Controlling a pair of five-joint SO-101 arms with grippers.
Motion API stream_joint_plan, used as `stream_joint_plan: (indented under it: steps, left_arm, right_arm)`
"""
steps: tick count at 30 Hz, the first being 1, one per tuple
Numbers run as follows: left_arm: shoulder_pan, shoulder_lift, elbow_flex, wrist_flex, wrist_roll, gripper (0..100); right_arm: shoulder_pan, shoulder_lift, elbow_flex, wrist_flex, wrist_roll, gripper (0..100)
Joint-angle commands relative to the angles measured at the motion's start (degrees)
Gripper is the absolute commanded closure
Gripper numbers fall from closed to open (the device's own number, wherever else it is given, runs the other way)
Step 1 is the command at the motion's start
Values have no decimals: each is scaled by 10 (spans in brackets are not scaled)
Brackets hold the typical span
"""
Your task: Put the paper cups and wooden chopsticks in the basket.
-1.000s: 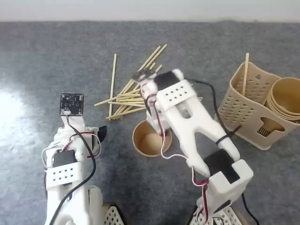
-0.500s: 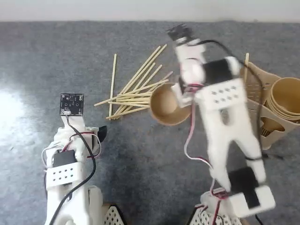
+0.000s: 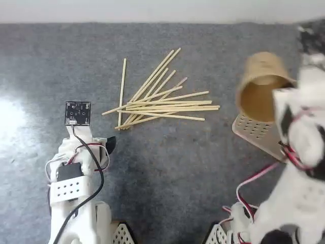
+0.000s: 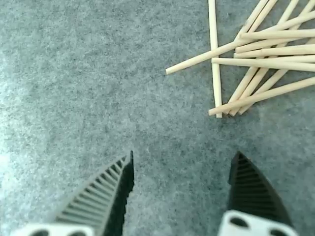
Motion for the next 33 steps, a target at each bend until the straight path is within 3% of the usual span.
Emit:
stream_joint_plan:
  steps: [1, 12, 23, 33]
  left_arm:
    - [4, 6, -5, -14, 8, 698]
    - [4, 3, 6, -27, 9, 698]
    - [3, 3, 7, -27, 9, 698]
    - [2, 3, 7, -27, 9, 698]
  right_arm:
    - [99, -32, -22, 26, 45, 993]
    - [206, -34, -20, 26, 63, 993]
    - [184, -31, 84, 22, 58, 992]
    - [175, 112, 37, 22, 20, 991]
